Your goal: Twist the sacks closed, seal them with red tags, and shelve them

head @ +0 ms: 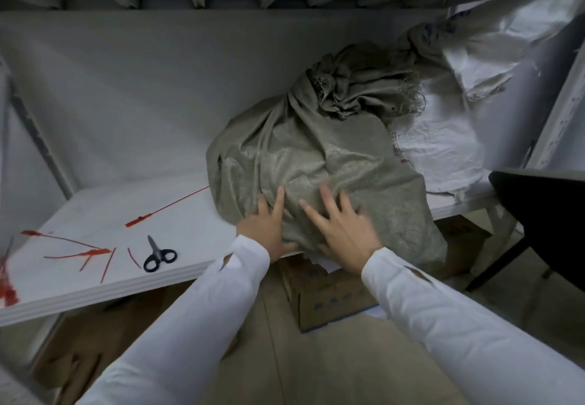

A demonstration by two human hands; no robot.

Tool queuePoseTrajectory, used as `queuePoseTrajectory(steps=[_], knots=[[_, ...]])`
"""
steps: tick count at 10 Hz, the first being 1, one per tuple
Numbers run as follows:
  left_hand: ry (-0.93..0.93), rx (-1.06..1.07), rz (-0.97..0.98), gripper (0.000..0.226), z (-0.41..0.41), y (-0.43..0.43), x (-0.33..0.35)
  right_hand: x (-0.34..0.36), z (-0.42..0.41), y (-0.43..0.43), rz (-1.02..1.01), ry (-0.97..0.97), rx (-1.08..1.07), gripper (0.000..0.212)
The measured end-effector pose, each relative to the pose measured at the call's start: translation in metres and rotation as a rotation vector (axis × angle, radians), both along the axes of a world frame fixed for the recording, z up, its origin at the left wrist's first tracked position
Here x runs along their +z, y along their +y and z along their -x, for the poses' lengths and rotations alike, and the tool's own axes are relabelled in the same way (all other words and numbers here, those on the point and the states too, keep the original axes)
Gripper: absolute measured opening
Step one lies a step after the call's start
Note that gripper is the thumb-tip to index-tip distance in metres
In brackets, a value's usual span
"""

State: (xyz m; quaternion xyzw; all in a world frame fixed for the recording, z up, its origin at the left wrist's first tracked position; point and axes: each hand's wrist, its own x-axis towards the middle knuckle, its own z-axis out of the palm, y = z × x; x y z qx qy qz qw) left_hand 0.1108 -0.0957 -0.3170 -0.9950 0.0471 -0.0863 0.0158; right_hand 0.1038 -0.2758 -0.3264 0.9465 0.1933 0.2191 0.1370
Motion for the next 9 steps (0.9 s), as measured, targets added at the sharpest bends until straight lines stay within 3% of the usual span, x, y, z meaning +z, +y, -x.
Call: queuePoseTrajectory(steps=[1,2,4,5,6,7,8,9], knots=[[0.005,-0.043,-0.015,0.113,0.018,-0.008,0.005,-0.014,0.013,-0.002,0.126,-0.054,0.053,0.062],[-0.002,-0.064,-0.026,0.11,0.032,-0.015,0.006,-0.028,0.015,-0.005,0.12,0.085,0.006,0.049],[0.009,-0.081,-0.074,0.089,0.068,-0.004,0.024,0.003,0.024,0.025,0.003,0.246,-0.104,0.033],[-0.037,-0.082,-0.081,0.082,0.089,0.014,0.04,0.018,0.041,0.01,-0.166,0.335,-0.02,0.044],[-0.09,-0.082,-0.089,0.074,0.114,0.033,0.059,0.025,0.069,-0.008,-0.405,0.345,0.034,0.04],[-0.157,-0.085,-0.091,0.059,0.144,0.047,0.077,0.042,0.11,-0.023,-0.802,0.322,0.076,0.015],[-0.217,-0.109,-0.09,0.049,0.178,0.055,0.094,0.084,0.168,-0.032,-1.167,0.207,0.183,0.041],[-0.266,-0.144,-0.078,0.045,0.208,0.058,0.103,0.15,0.243,-0.041,-1.525,-0.003,0.612,0.021]])
